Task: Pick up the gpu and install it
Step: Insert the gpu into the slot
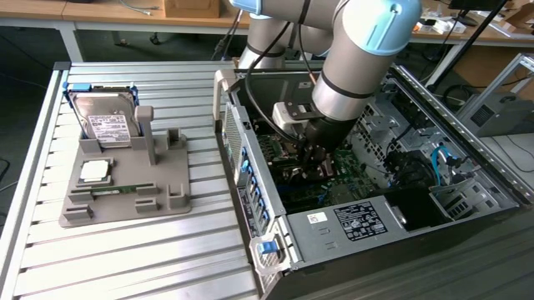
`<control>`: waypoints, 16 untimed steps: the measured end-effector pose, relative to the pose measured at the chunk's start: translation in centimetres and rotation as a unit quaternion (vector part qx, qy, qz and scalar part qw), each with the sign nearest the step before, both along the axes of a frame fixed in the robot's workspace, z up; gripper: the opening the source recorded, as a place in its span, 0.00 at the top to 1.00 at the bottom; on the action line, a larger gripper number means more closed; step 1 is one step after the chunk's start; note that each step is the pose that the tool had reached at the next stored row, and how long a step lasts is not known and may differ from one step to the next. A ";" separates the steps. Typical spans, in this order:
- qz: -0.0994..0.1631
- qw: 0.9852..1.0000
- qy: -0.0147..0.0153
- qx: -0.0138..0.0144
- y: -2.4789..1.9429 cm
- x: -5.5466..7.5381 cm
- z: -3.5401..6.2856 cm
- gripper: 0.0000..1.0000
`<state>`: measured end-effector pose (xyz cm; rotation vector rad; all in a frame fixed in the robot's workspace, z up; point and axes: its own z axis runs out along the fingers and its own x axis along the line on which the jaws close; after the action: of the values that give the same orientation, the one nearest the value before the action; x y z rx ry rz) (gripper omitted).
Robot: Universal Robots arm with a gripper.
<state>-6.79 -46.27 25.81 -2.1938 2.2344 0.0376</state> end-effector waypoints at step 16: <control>0.006 1.000 0.000 0.000 0.00 -0.5 -0.05 0.73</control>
<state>-7.33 -46.27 25.76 -2.2073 2.2206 0.0384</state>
